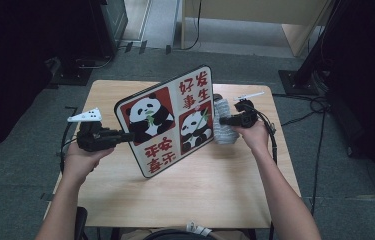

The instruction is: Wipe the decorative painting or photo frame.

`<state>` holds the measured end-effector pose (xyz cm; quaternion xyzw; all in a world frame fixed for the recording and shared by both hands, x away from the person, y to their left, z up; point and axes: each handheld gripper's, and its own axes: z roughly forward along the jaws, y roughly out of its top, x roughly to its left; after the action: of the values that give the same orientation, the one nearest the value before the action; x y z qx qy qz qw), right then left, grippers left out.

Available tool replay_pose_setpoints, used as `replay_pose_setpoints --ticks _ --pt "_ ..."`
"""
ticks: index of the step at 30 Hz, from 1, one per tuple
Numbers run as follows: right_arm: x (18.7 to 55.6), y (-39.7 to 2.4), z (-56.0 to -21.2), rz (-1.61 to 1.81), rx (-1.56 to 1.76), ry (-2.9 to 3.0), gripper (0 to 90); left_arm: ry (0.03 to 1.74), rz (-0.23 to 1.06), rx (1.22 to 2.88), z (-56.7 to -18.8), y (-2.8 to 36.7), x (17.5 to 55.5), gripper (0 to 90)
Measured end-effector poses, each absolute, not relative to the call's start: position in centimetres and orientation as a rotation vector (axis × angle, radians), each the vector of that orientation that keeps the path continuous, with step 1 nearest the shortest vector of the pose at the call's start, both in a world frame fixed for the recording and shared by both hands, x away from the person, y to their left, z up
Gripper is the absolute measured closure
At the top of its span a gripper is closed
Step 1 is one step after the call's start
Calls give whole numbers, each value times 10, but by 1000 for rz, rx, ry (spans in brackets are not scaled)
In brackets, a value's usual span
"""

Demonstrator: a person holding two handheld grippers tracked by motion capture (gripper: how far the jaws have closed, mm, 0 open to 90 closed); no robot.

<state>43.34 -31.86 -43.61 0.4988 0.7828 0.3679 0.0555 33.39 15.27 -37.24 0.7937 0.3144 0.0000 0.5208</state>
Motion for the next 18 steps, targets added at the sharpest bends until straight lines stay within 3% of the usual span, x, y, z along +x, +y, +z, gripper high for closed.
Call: replay_pose_setpoints --ticks 18 --pt "427 -323 -460 1102 1537 2372 684 755 1 1907 -373 153 334 782"
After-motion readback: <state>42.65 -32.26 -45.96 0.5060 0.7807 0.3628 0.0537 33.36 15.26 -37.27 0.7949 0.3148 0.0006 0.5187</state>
